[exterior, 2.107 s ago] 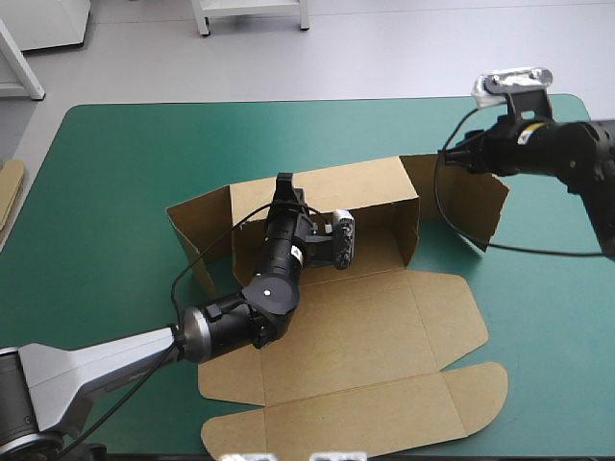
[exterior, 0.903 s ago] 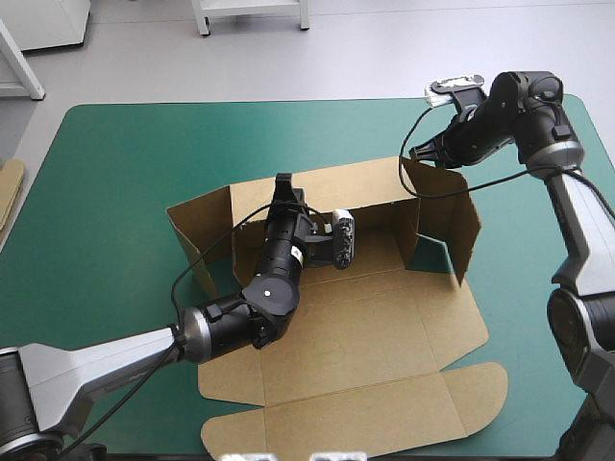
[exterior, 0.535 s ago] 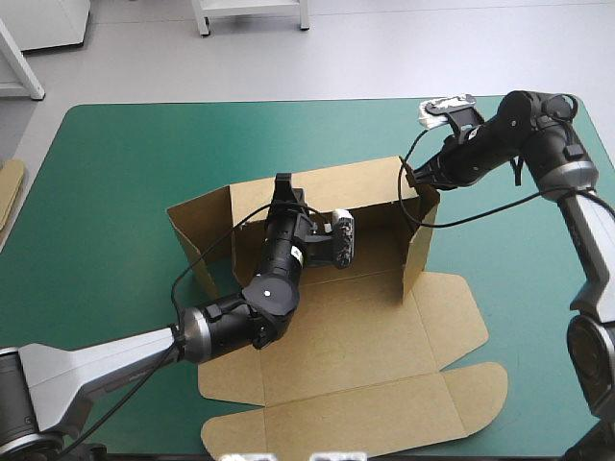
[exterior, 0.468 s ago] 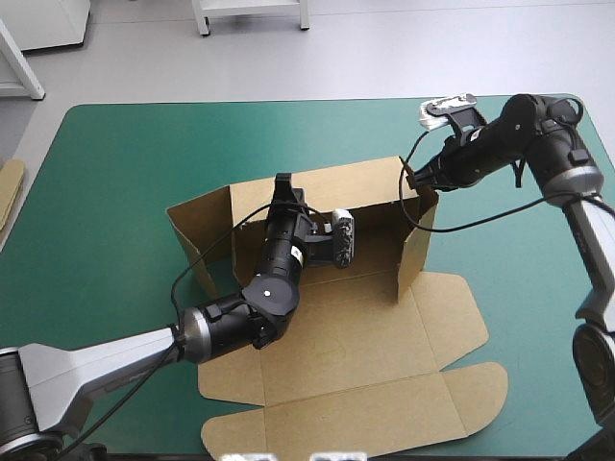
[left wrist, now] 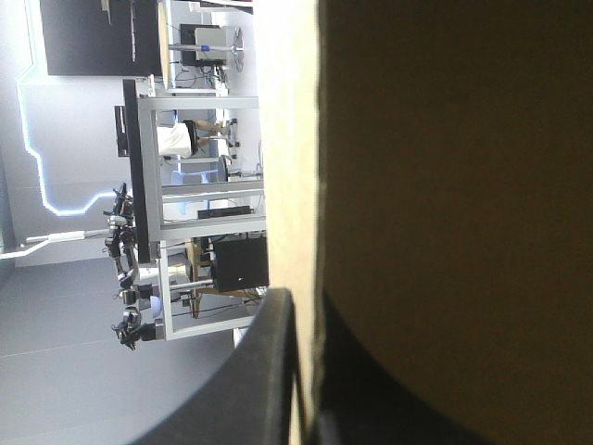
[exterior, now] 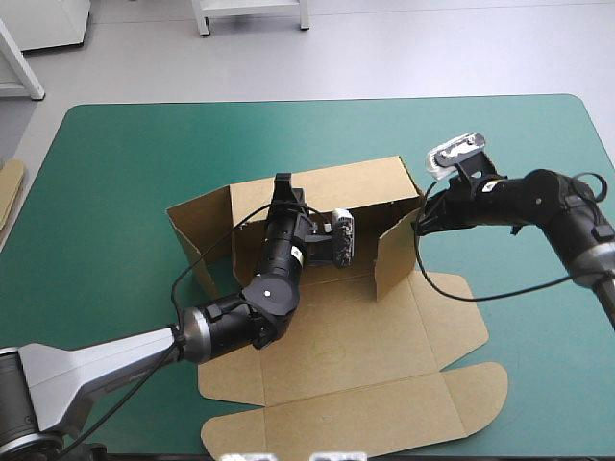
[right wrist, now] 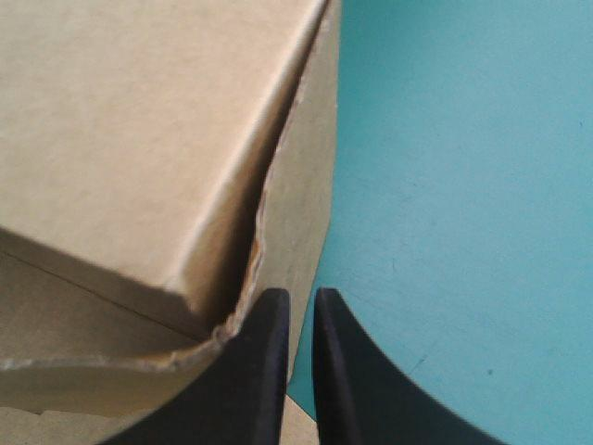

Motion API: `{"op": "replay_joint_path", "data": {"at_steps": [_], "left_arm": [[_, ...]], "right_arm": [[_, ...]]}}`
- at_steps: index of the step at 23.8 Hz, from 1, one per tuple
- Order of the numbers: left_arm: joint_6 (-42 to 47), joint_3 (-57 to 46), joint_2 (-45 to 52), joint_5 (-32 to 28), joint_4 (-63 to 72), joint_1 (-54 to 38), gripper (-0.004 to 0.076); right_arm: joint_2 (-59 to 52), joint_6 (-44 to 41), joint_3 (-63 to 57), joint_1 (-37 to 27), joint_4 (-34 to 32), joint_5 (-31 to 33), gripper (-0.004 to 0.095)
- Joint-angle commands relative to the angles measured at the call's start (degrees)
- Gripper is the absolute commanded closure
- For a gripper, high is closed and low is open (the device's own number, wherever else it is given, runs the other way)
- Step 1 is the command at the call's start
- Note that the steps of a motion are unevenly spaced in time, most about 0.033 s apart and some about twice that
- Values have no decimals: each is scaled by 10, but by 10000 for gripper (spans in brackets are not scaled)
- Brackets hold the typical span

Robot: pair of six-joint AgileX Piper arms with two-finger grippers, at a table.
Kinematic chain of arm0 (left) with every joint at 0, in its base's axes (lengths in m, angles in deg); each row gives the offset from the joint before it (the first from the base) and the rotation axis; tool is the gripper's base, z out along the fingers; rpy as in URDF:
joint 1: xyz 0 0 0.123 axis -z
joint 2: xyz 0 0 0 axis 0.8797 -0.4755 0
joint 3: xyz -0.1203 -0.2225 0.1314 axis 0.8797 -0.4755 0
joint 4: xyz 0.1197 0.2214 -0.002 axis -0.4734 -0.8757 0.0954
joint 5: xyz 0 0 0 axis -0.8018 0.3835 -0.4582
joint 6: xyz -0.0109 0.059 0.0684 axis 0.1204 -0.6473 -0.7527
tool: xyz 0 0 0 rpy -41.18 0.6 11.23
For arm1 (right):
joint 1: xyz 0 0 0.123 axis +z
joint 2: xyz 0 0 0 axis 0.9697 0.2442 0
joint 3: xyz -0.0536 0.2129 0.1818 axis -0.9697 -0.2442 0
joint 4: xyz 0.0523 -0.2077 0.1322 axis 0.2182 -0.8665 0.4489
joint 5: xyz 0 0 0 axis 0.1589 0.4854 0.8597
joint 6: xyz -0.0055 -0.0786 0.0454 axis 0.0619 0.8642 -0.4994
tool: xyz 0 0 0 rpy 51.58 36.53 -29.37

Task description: Fold the box

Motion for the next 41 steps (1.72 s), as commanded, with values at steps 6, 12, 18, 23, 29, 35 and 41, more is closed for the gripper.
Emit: {"op": "replay_joint_path", "data": {"at_steps": [6, 12, 18, 23, 29, 35, 41], "left_arm": [[8, 11, 19, -13, -7, 5, 732], [8, 11, 19, -13, -8, 5, 732], [8, 11, 19, -13, -9, 5, 732], [8, 11, 19, -12, -12, 5, 732], [8, 11, 19, -13, -14, 5, 732], [8, 11, 19, -14, -15, 5, 732], [28, 11, 19, -14, -42, 5, 732]], "right_arm": [[-73, 139, -86, 0, 97, -51, 462], [-64, 244, -86, 0, 178, -67, 433], [-31, 289, -86, 0, 224, -72, 434], [-28, 343, -86, 0, 291, -93, 434], [-12, 345, -84, 0, 298, -86, 436], [-1, 333, -71, 0, 298, -70, 448], [-1, 333, -70, 17, 296, -63, 704]]}}
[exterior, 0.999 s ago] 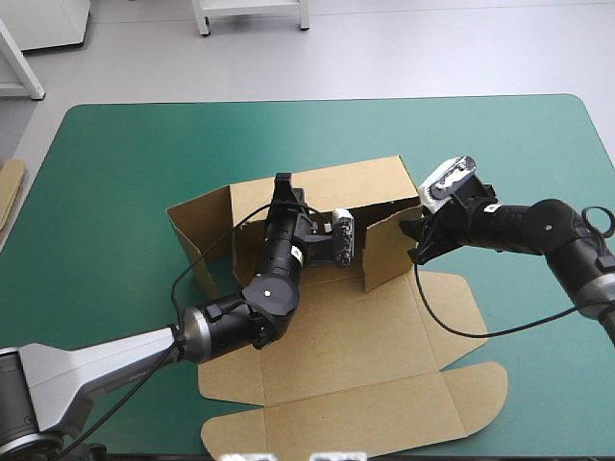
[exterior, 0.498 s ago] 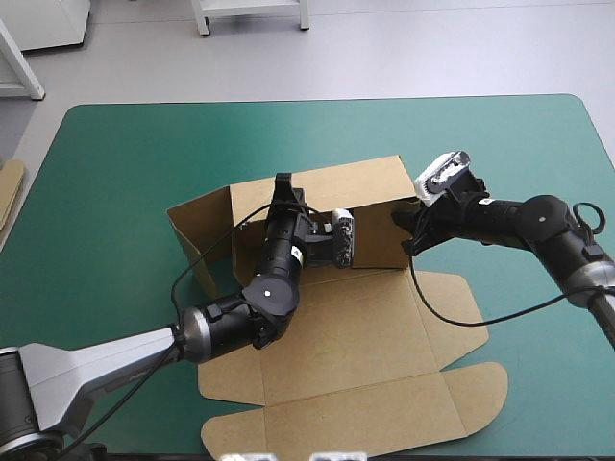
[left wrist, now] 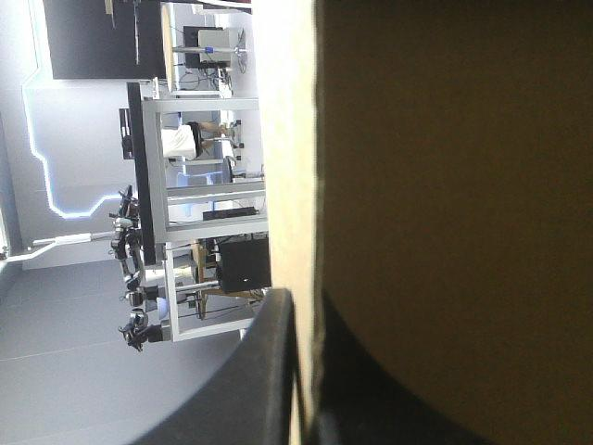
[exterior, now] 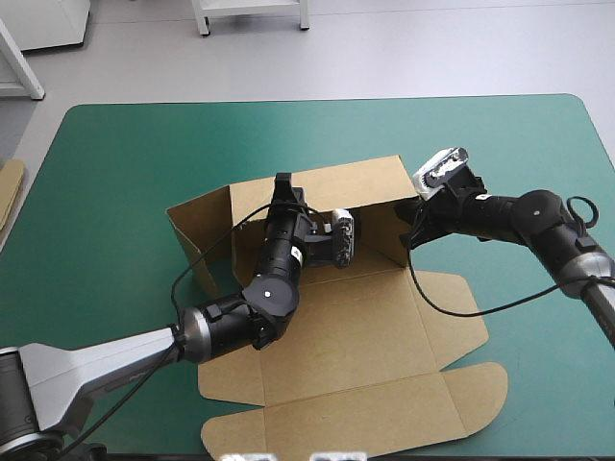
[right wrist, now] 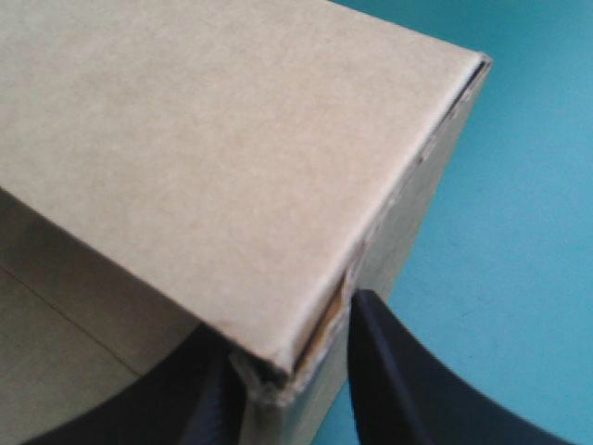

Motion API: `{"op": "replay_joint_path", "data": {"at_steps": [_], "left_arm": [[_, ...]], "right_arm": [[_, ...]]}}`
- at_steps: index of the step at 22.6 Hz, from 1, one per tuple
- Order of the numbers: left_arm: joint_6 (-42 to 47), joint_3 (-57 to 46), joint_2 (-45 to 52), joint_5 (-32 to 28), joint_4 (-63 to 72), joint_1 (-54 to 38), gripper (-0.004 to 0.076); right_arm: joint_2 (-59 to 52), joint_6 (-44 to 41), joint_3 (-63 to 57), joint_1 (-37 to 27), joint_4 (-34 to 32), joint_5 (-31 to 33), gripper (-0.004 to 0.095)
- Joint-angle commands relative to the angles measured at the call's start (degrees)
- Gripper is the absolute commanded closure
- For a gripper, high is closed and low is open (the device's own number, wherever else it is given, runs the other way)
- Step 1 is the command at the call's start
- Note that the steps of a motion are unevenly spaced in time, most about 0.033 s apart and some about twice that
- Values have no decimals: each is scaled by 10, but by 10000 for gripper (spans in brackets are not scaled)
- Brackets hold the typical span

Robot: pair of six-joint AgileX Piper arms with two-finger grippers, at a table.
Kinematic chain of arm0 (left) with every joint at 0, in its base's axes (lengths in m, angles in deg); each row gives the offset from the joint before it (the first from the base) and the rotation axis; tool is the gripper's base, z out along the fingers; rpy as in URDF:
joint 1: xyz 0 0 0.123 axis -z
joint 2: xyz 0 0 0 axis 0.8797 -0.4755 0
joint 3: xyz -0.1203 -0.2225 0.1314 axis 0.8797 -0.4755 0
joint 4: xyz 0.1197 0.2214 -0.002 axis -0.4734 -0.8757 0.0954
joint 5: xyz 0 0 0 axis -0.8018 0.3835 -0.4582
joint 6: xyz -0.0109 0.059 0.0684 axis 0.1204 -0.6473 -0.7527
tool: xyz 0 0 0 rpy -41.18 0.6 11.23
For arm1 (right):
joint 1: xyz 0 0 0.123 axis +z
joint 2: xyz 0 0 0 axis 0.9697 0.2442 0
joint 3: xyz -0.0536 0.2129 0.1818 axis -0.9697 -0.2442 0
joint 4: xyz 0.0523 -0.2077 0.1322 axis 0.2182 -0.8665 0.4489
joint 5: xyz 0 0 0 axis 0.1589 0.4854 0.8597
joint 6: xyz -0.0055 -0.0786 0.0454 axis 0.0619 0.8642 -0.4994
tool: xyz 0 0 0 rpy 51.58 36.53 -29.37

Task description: Fold the box

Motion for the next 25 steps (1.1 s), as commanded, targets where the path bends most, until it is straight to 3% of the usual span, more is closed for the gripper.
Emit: {"op": "replay_joint_path", "data": {"at_steps": [1, 2, 4, 9, 10, 13, 15, 19, 25], "left_arm": [[26, 13, 19, -14, -33, 5, 732], [26, 13, 19, -14, -40, 5, 732], [27, 13, 19, -17, -47, 5, 732], [54, 14, 19, -48, -46, 5, 717], [62, 15, 21, -57, -41, 8, 684], [66, 18, 40, -87, -13, 41, 456], [97, 18, 60, -127, -13, 67, 370], [132, 18, 92, -169, 12, 99, 362], [160, 19, 165, -179, 59, 113, 363]], "right_arm": [[-17, 3, 19, 19, 30, 21, 754], [-17, 3, 19, 23, 33, 24, 841], [-17, 6, 19, 27, 33, 28, 925], [-17, 5, 18, 27, 33, 29, 927], [-17, 5, 18, 27, 33, 28, 927], [-17, -10, 18, 27, 32, 7, 927], [-17, -17, 18, 27, 31, -14, 927], [-17, -32, 18, 27, 28, -23, 927], [-17, -68, 18, 27, 4, -33, 927]]}}
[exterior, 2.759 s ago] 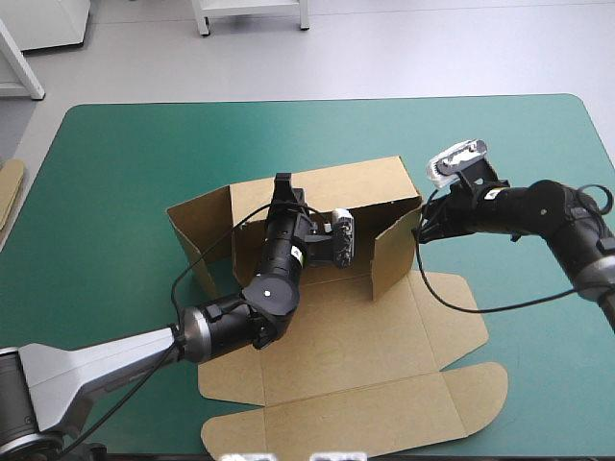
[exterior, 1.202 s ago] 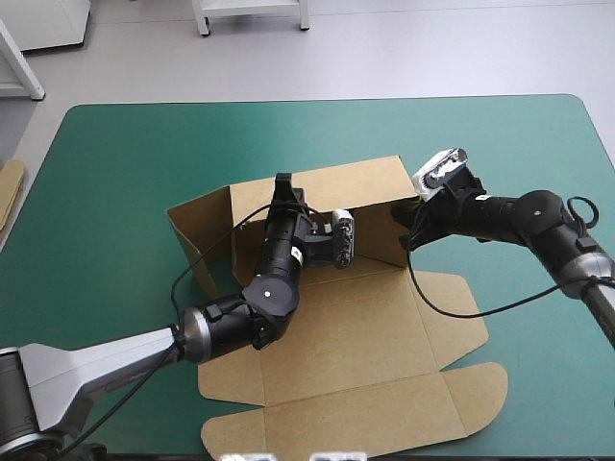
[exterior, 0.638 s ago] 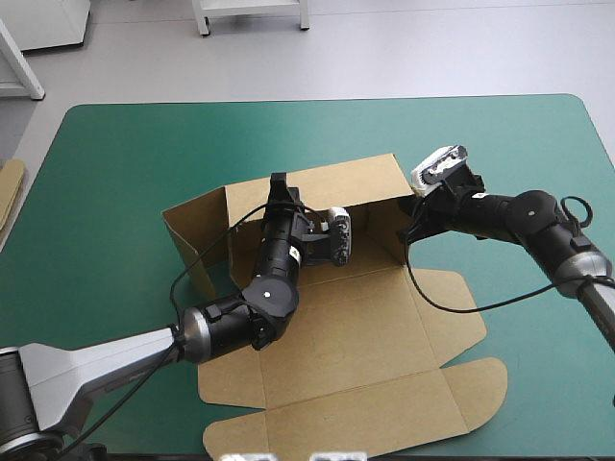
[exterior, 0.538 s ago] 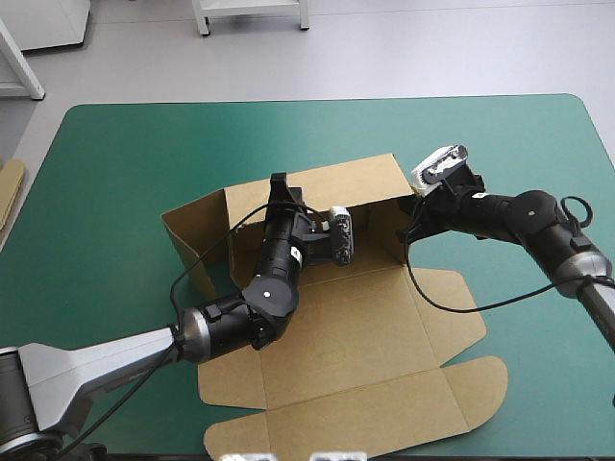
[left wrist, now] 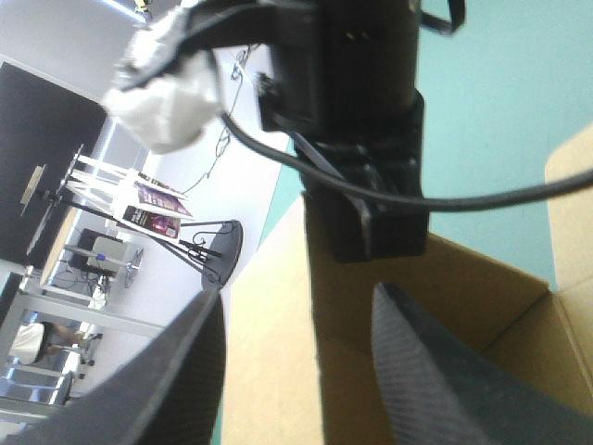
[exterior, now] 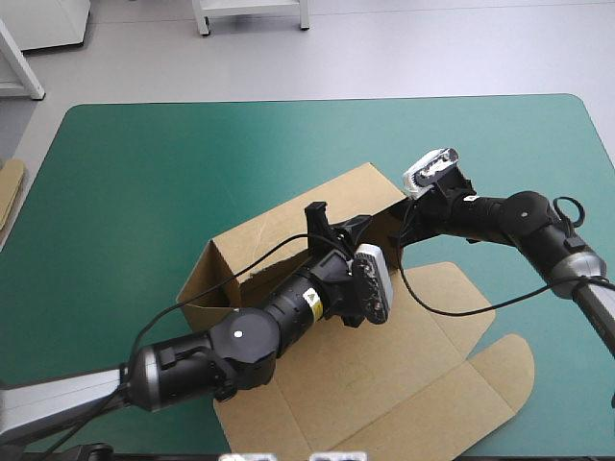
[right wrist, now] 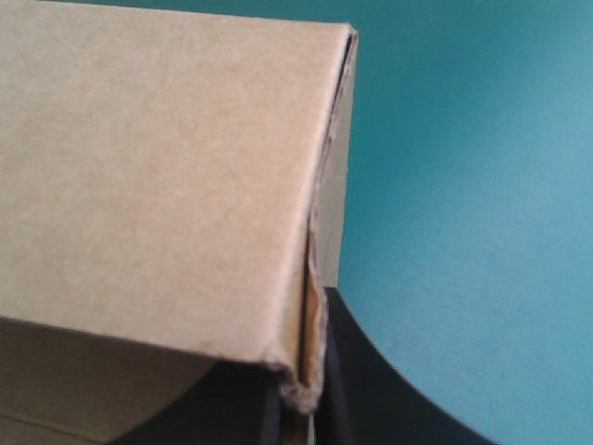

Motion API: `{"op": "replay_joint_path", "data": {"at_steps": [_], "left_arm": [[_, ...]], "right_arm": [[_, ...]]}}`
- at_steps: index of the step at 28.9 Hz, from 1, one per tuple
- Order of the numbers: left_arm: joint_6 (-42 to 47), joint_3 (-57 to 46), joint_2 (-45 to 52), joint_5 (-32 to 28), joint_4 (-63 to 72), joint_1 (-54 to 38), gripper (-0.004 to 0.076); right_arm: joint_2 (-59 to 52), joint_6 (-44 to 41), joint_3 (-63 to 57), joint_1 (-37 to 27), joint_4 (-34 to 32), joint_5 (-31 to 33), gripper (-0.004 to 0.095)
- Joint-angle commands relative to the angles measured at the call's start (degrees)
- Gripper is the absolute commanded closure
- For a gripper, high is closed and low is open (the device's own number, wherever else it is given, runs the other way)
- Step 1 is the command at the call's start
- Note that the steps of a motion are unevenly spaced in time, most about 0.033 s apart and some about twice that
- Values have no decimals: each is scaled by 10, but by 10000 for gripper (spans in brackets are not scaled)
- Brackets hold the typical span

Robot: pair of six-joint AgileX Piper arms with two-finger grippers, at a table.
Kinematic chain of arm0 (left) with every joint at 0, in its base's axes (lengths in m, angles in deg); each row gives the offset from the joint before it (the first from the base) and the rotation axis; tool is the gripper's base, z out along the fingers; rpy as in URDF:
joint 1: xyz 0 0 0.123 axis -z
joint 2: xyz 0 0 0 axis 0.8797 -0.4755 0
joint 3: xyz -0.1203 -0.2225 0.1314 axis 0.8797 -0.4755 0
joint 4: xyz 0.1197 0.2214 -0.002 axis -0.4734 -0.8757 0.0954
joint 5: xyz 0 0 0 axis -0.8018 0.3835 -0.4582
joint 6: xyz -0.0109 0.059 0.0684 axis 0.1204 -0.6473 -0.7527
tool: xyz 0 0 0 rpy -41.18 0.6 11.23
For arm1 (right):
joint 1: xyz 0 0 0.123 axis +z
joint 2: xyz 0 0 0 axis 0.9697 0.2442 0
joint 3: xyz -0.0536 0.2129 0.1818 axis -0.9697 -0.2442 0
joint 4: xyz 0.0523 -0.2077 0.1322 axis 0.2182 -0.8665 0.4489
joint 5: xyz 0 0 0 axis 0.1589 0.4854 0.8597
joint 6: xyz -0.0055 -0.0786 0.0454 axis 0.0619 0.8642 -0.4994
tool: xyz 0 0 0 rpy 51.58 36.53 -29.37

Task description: Fold the box

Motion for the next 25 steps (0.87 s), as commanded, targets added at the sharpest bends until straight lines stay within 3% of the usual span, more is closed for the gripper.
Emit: {"op": "replay_joint_path", "data": {"at_steps": [1, 6, 12, 17, 22, 25], "left_arm": [[46, 23, 72, 7, -5, 1, 363], [169, 75, 104, 20, 35, -133, 377], [158, 113, 102, -30, 247, -384, 377], [-68, 113, 100, -21, 506, -555, 377], [-298, 113, 92, 45, 764, -689, 377], [-399, 113, 82, 99, 854, -756, 377]], "right_arm": [[-21, -31, 18, 1, -1, -13, 927], [-21, -34, 18, 1, -2, -7, 927], [-21, -44, 18, 1, -2, 1, 927], [-21, -56, 18, 1, -2, 1, 927], [-21, -85, 21, 1, -15, -1, 925], [-21, -138, 37, 1, -68, -3, 925]]}}
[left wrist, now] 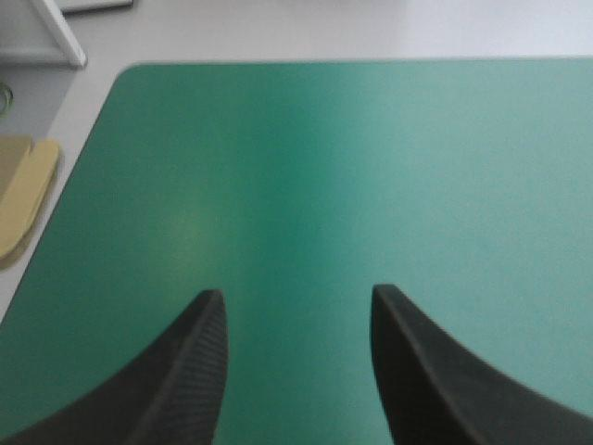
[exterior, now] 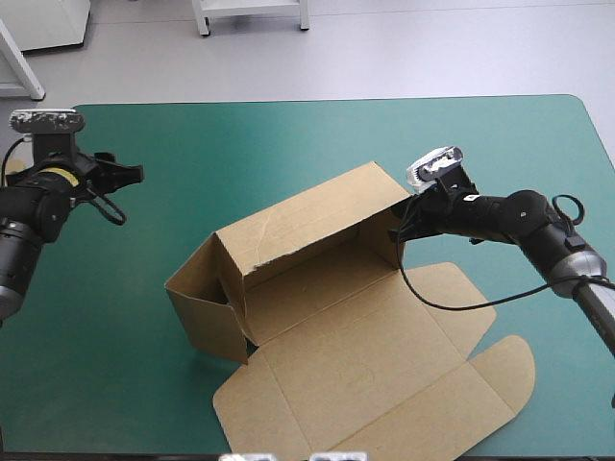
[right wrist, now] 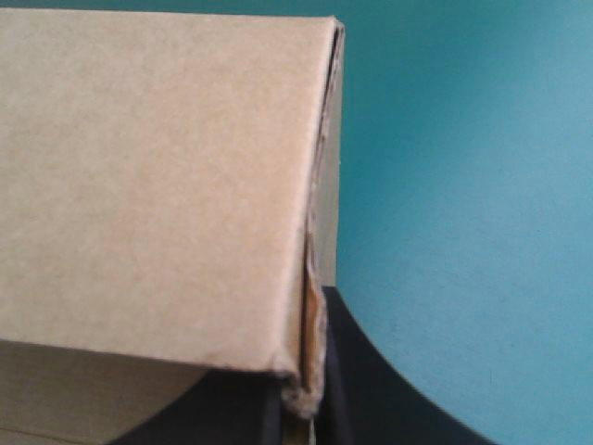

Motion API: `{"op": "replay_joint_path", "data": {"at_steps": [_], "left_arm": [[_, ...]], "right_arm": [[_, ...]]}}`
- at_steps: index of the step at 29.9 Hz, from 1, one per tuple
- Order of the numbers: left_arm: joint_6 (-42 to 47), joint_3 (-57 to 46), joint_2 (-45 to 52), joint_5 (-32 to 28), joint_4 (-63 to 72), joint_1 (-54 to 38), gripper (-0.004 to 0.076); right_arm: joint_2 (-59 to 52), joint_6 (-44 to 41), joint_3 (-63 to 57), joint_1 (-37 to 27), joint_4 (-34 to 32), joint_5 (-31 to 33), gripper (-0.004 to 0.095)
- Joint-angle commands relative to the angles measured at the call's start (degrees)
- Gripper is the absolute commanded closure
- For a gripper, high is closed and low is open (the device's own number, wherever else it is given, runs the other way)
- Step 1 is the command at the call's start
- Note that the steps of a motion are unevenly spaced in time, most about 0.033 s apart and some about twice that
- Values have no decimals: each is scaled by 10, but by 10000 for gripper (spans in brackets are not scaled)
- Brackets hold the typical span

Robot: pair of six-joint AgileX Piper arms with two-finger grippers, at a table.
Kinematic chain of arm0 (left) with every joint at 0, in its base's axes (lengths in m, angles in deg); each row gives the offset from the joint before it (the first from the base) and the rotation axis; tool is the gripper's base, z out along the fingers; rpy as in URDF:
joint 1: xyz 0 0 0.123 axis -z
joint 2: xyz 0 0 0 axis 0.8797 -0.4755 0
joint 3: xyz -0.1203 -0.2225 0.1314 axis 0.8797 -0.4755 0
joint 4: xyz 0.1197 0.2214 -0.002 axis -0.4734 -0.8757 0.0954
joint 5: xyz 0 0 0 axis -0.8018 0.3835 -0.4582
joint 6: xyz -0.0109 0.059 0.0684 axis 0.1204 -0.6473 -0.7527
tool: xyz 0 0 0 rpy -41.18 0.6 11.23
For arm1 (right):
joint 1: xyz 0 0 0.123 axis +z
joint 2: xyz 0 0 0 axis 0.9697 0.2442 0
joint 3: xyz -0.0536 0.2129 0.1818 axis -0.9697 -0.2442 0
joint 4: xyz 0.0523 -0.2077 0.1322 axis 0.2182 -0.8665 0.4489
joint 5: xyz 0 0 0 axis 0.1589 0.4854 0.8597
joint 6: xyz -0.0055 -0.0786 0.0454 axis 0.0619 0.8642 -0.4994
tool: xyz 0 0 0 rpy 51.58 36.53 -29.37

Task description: Fold the box

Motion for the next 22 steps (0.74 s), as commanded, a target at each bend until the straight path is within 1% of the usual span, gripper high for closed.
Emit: {"op": "replay_joint_path", "data": {"at_steps": [1, 3, 5, 8, 13, 15, 18, 20, 22], "left_arm": [[-117, 21, 6, 34, 118, -72, 377], [-149, 19, -3, 69, 154, -115, 377], [-160, 19, -10, 95, 184, -147, 377], [-175, 19, -12, 110, 218, -166, 377], [-185, 19, -13, 122, 216, -168, 377], [-189, 19, -15, 126, 216, -168, 377], [-191, 19, -18, 136, 216, -168, 377], [-191, 19, -20, 141, 216, -168, 377], [-191, 19, -22, 145, 217, -168, 377]], "right_arm": [[-21, -75, 35, 1, -51, 5, 925], [-21, -127, 58, 1, -105, 15, 925], [-21, -182, 86, 1, -156, 31, 925], [-21, -251, 139, 1, -222, 72, 925], [-20, -357, 242, 0, -317, 186, 927], [-12, -393, 284, 0, -357, 247, 927], [15, -430, 339, 0, -406, 334, 926], [45, -445, 374, 0, -425, 387, 927], [71, -455, 396, 0, -431, 391, 927]]}}
